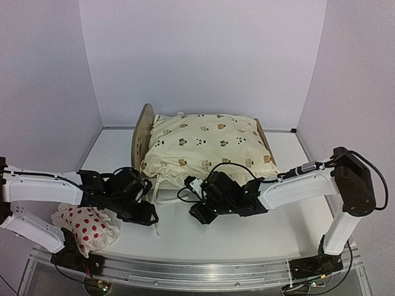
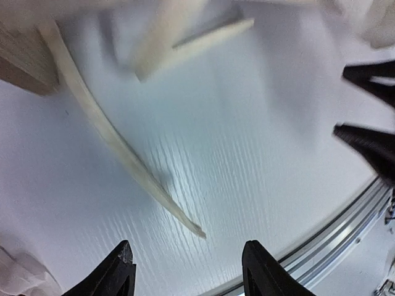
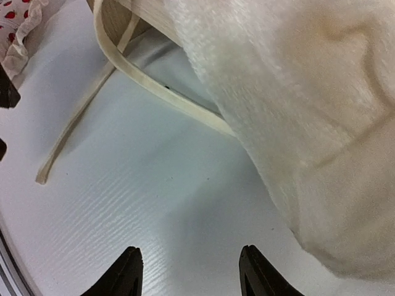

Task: Set up the pet bed

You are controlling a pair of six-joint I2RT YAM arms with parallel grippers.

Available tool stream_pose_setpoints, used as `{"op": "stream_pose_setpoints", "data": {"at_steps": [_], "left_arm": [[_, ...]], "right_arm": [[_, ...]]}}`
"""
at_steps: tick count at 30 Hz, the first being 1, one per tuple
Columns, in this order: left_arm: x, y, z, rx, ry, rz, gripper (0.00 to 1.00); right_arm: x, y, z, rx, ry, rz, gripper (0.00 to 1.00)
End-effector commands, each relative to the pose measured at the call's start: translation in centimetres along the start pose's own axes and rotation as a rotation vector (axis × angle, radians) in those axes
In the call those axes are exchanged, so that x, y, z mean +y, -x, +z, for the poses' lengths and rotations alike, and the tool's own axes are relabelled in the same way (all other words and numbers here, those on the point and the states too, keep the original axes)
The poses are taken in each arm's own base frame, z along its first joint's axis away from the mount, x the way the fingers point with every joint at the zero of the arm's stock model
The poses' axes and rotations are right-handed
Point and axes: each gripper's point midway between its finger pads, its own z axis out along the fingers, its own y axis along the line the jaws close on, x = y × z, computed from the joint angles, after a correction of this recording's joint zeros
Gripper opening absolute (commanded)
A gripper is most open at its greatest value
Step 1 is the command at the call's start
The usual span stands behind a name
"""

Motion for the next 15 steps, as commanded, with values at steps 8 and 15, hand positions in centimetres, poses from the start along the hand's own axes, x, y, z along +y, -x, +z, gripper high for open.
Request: {"op": "stream_pose_setpoints", "data": {"at_steps": [8, 15], "left_arm": [[-1.2, -3.9, 4.0, 0.151, 0.144, -0.001, 0.61], [-1.5, -3.9, 5.7, 0.155, 0.179, 0.004, 0.55]], "right_arm": [[-1.4, -0.3, -2.2, -0.041, -0.039, 0.017, 0.56], [-1.1, -0.7, -1.8, -0.037, -0.026, 0.014, 0.56]]}}
